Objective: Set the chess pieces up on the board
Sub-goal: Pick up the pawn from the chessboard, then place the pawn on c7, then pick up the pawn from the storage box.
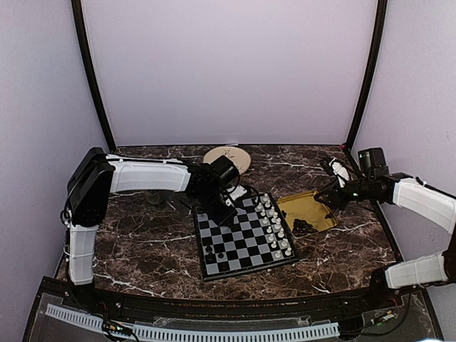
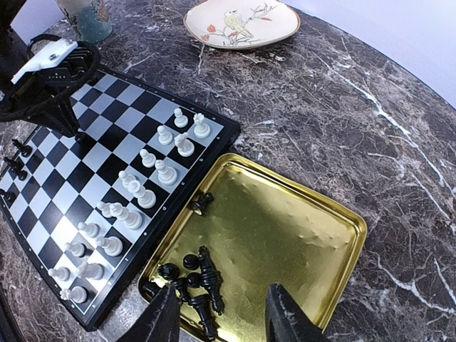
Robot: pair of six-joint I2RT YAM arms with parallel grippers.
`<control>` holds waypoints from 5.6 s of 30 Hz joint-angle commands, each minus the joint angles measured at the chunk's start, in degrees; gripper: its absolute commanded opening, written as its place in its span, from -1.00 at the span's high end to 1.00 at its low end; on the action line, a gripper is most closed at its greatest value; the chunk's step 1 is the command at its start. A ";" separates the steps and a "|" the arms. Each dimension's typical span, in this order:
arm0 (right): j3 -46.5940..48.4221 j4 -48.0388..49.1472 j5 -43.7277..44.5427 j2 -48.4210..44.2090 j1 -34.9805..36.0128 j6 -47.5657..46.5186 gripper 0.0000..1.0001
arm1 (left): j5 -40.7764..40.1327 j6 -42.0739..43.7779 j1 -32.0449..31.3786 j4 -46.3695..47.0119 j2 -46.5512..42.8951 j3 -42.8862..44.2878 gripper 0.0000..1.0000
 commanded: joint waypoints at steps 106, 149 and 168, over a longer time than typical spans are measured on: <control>31.67 -35.66 45.16 34.50 14.28 -44.81 0.32 | 11.16 -5.74 6.07 25.38 -31.99 -30.00 0.47; 28.74 -32.73 53.09 44.30 14.45 -41.84 0.77 | 10.49 -6.73 6.09 24.61 -30.29 -30.52 0.47; 40.94 -44.14 24.49 37.69 11.01 -32.03 0.98 | 10.12 -6.74 6.09 25.22 -30.10 -30.72 0.47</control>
